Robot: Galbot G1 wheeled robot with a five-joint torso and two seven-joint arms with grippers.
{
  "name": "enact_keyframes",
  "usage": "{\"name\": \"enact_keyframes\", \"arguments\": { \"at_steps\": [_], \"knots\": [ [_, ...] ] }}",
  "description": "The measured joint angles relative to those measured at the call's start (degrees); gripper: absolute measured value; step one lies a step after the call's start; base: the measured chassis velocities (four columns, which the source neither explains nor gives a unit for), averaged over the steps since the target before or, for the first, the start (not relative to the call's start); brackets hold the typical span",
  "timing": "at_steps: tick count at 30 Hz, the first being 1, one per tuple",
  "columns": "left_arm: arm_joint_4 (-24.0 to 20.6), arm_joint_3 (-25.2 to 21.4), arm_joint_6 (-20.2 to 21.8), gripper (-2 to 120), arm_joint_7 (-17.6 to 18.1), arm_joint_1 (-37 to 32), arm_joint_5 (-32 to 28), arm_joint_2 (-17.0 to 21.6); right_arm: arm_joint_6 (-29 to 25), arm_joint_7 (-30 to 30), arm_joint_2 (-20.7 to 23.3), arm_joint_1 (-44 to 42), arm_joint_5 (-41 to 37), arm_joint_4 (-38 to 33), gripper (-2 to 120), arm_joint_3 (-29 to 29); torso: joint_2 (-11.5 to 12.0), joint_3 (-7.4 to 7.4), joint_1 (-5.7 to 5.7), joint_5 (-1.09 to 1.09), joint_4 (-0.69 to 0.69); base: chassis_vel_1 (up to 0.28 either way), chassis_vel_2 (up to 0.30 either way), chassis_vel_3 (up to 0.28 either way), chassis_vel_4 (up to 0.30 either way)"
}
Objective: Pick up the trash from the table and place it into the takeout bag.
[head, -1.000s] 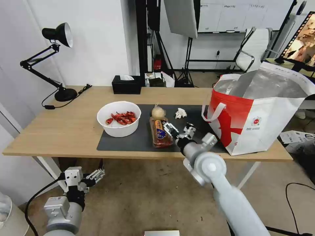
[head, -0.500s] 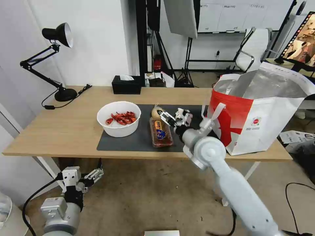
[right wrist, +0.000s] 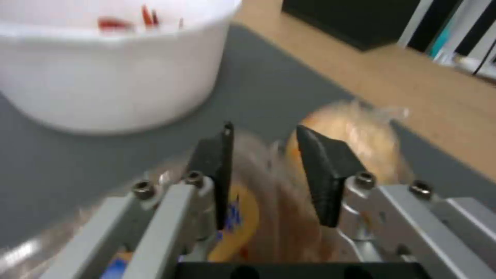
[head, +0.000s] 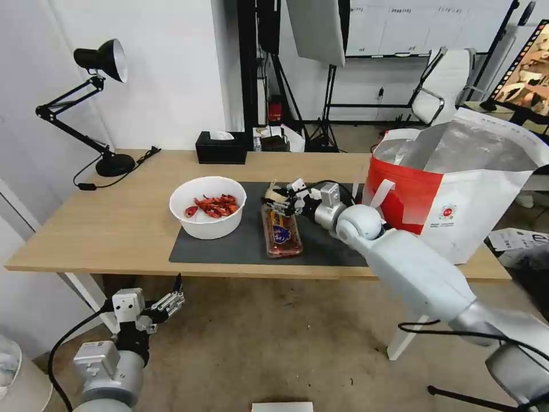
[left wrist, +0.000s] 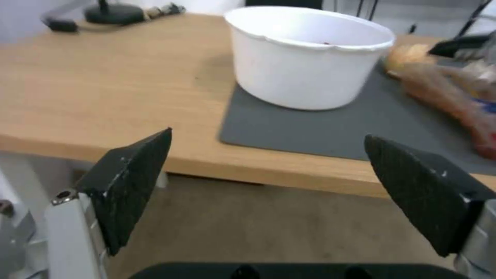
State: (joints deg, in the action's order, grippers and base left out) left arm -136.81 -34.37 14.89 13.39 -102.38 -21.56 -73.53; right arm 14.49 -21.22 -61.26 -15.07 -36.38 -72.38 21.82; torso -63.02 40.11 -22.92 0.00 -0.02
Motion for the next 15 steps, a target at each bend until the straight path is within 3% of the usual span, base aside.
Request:
{"name": "enact_keyframes", "arguments": {
  "at_steps": [3,4,7,8,11,12,15],
  "knots": [
    [-0.95,0.56,0.11,100,1.32,0.44,-8.04,0.48,0.41,-2.09,-1.06,2.11,0.07,2.51,19,2.28,0.0,0.0,0.0,0.0,0.02,0.0,0.0,0.0,0.0],
    [-0.95,0.56,0.11,100,1.32,0.44,-8.04,0.48,0.41,-2.09,-1.06,2.11,0.07,2.51,19,2.28,0.0,0.0,0.0,0.0,0.02,0.0,0.0,0.0,0.0],
    [-0.73,1.18,-1.1,100,1.77,4.04,-18.38,4.55,0.54,-2.26,-1.4,2.54,-1.07,2.74,5,3.18,0.0,-0.01,0.0,-0.01,0.03,0.0,0.0,0.0,0.0],
    [-0.73,1.18,-1.1,100,1.77,4.04,-18.38,4.55,0.54,-2.26,-1.4,2.54,-1.07,2.74,5,3.18,0.0,-0.01,0.0,-0.01,0.03,0.0,0.0,0.0,0.0],
    [0.85,2.55,-2.6,100,1.61,9.13,-31.73,9.57,0.68,-1.68,-1.05,2.03,-2.64,2.57,0,3.25,0.0,-0.01,0.0,0.0,0.01,0.0,0.0,0.0,0.0],
    [0.85,2.55,-2.6,100,1.61,9.13,-31.73,9.57,0.68,-1.68,-1.05,2.03,-2.64,2.57,0,3.25,0.0,-0.01,0.0,0.0,0.01,0.0,0.0,0.0,0.0],
    [3.79,3.43,-3.13,100,0.37,14.37,-45.25,15.09,0.75,-1.05,-0.8,1.23,-3.36,2.44,0,2.97,0.0,0.0,0.0,0.0,0.01,0.0,0.0,0.0,0.0]
  ]
}}
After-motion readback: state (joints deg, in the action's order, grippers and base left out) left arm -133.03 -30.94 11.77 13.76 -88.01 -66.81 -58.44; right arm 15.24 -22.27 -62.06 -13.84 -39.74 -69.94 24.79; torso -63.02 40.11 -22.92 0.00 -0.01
